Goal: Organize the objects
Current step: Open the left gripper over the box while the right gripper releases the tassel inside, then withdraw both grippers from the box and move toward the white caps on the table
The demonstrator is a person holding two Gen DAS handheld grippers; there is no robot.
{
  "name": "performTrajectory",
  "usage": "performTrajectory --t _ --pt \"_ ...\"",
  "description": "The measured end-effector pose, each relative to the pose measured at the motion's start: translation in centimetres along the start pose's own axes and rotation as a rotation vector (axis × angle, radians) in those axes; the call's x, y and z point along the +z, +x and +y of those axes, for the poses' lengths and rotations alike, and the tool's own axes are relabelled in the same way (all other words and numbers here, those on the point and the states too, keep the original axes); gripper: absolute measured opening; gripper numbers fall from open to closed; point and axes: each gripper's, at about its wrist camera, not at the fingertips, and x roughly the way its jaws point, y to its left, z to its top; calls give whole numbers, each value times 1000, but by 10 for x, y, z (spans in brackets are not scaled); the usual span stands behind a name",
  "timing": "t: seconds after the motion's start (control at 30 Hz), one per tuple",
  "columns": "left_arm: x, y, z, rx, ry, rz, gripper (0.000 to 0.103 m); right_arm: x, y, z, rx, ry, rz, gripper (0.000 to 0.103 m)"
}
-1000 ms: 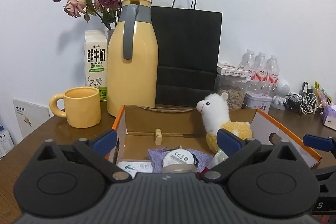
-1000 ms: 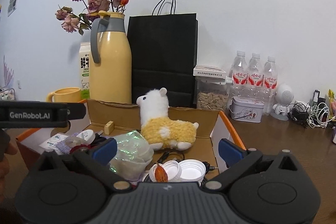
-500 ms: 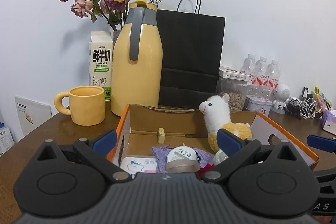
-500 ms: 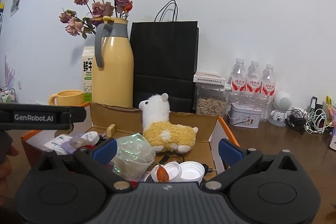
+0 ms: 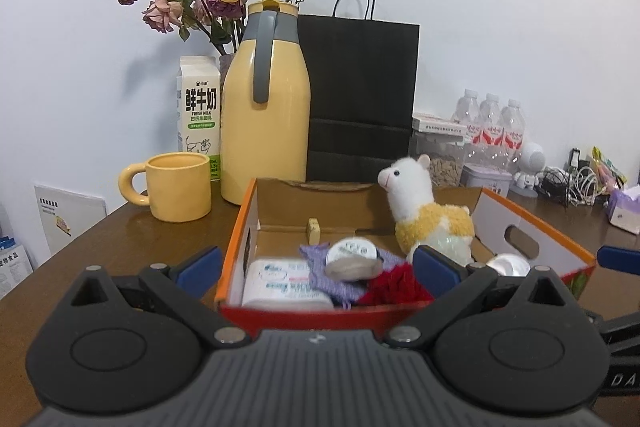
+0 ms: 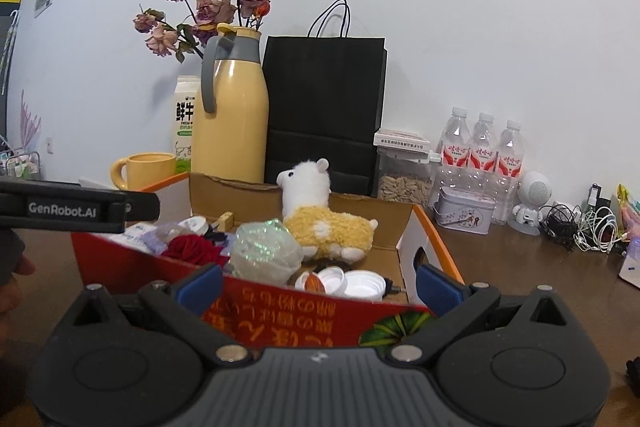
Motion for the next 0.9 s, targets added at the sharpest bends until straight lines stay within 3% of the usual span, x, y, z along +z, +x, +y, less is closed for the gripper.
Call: performTrajectory --t 0.5,0.9 --pt "-35 -31 -6 -20 48 113 103 -28 -38 -3 2 0 76 103" --pt "-51 -44 -24 -81 105 227 103 -35 -49 -23 -36 104 106 103"
